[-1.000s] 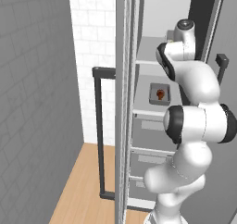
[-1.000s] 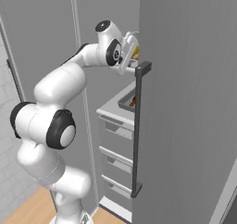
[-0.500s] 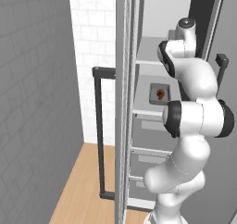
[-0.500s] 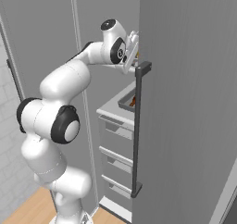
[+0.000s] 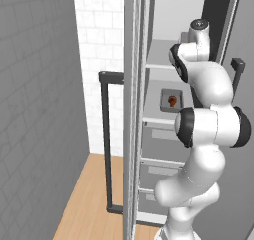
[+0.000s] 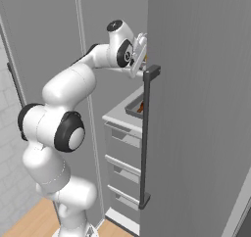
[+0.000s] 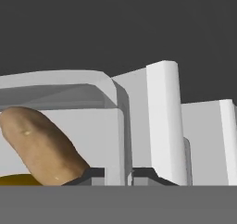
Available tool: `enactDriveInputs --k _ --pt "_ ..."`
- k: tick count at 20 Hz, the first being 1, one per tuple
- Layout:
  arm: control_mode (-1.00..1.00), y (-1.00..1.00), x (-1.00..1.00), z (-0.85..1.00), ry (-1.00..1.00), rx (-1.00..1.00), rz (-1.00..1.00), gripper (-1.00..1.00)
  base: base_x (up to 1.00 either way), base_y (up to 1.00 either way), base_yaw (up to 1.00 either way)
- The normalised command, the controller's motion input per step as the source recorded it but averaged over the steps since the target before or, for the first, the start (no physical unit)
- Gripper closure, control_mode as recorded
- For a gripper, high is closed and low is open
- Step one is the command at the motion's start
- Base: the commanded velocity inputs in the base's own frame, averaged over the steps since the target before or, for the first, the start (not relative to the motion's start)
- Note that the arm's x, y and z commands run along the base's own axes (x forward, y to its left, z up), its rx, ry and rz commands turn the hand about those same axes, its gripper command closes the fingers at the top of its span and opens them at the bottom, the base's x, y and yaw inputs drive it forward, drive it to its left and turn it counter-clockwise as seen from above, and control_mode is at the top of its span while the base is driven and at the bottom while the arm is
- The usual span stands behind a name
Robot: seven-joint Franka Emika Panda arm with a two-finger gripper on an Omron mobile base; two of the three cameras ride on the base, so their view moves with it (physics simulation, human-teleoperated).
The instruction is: Take the meat container that has the chicken drumstick and place it on the second highest rack of the freezer. Then take the vegetable container that has the sweet potato and lemon and place it on the highest rack of the freezer.
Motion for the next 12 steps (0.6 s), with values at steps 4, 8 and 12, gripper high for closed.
enactDriveInputs --k 4,8,12 --pt "-1.0 0.0 0.0 0.0 0.0 0.0 0.0 1.0 0.0 0.0 0.0" --pt "-1.0 0.0 0.0 0.0 0.0 0.0 0.0 1.0 0.0 0.0 0.0" --pt "-1.0 0.0 0.0 0.0 0.0 0.0 0.0 -1.0 0.0 0.0 0.0"
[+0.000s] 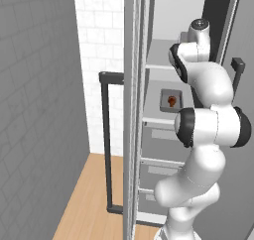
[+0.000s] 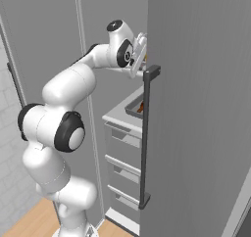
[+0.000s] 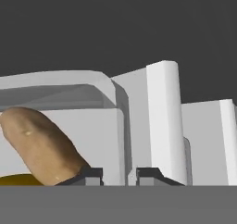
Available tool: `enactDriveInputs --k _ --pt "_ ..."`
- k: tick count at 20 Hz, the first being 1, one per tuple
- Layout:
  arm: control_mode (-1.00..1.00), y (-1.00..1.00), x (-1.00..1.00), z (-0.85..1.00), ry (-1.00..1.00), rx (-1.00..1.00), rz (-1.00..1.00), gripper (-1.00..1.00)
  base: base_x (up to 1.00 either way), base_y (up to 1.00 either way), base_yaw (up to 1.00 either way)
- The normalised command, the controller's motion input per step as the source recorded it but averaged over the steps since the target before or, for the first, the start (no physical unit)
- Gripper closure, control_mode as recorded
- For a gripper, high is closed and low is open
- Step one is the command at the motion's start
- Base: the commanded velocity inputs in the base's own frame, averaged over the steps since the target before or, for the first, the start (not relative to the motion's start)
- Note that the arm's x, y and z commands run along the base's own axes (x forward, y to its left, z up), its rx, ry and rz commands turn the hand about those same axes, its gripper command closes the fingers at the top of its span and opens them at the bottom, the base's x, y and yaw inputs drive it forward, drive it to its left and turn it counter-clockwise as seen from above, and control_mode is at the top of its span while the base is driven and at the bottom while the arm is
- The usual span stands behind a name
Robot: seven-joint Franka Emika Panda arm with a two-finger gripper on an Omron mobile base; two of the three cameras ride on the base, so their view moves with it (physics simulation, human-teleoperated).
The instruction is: Take the meat container that has the chicken drumstick and place it on the second highest rack of the freezer. Then take the vegetable container that has the sweet potato and lemon and place it on the highest rack of the freezer.
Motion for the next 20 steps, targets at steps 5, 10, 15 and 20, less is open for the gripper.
enactDriveInputs --k 5,10,15,20 --pt "-1.0 0.0 0.0 0.0 0.0 0.0 0.0 -1.0 0.0 0.0 0.0" --pt "-1.0 0.0 0.0 0.0 0.0 0.0 0.0 -1.0 0.0 0.0 0.0" --pt "-1.0 0.01 -0.26 0.14 -0.23 0.0 0.05 -1.0 0.0 0.0 0.0" --pt "-1.0 0.1 -0.34 0.36 -0.3 0.0 0.02 -1.0 0.0 0.0 0.0"
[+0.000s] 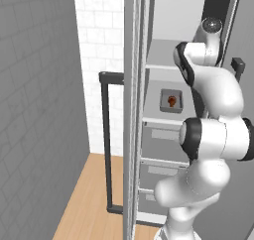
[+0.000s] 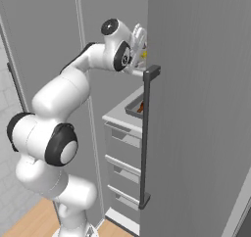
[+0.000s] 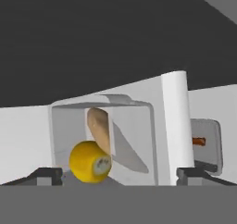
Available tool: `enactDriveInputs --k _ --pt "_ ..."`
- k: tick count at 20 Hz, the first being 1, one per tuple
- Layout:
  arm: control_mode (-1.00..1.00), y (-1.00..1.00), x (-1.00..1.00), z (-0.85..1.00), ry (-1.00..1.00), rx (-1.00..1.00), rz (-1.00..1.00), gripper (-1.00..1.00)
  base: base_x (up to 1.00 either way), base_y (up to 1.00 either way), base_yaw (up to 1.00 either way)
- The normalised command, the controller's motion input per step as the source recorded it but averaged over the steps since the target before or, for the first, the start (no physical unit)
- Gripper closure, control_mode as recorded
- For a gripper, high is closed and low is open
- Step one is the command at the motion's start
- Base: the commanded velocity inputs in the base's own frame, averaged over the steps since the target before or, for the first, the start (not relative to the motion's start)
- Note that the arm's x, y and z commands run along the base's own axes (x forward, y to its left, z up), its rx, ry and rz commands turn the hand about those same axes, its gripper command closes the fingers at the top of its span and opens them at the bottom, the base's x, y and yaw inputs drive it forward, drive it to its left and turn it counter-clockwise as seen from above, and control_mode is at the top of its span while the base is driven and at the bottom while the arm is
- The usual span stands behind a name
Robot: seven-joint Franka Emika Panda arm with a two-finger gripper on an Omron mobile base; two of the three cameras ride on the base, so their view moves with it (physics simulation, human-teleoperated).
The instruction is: Take the meat container that has the chicken drumstick and place it on the second highest rack of the freezer. Then take the vegetable container that has the sweet potato and lemon and place it on the highest rack of the freezer.
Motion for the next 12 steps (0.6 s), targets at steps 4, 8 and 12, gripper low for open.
enactDriveInputs --k 4,8,12 --pt "-1.0 0.5 -0.49 0.37 -0.32 -0.08 0.0 -1.0 0.0 0.0 0.0" --pt "-1.0 0.55 -0.59 0.56 -0.08 -0.06 0.0 -1.0 0.0 0.0 0.0" --pt "-1.0 0.1 -0.86 0.61 0.0 -0.02 0.07 -1.0 0.0 0.0 0.0"
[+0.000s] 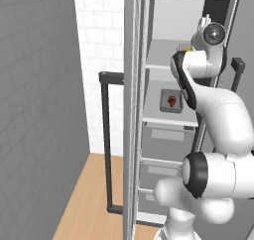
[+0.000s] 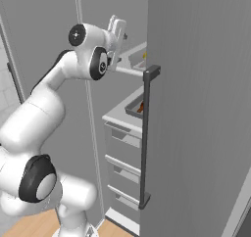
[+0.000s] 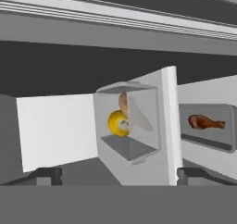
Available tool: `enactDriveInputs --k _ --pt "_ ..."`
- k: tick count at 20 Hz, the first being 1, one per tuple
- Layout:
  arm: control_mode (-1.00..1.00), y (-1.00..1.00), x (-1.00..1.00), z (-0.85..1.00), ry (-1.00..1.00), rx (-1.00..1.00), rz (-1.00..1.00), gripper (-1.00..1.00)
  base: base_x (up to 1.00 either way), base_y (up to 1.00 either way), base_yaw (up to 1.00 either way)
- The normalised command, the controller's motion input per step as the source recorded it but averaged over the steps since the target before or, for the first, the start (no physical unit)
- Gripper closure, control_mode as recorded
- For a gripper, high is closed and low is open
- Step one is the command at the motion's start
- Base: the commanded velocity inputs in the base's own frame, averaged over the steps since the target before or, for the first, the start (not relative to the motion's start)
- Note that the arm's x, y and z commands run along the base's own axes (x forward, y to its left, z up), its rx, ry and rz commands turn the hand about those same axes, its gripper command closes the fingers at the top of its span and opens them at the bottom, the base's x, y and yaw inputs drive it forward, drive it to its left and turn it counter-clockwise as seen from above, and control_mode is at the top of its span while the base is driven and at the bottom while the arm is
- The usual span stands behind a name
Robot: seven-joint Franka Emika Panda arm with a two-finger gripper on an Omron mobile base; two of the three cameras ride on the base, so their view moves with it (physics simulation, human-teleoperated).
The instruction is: Take the meat container that has the chicken drumstick and place it on the second highest rack of the freezer. Then take the vegetable container that has the sweet potato and lemon and place it on the highest rack of the freezer.
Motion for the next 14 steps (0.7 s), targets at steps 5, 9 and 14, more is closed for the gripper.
enactDriveInputs --k 5,9,14 --pt "-1.0 0.08 -0.93 0.33 0.07 -0.03 0.19 -1.0 0.0 0.0 0.0" --pt "-1.0 0.2 -1.0 -0.02 0.15 -0.15 0.28 -1.0 0.0 0.0 0.0" --pt "-1.0 0.27 -1.0 -0.35 0.15 -0.2 0.36 -1.0 0.0 0.0 0.0"
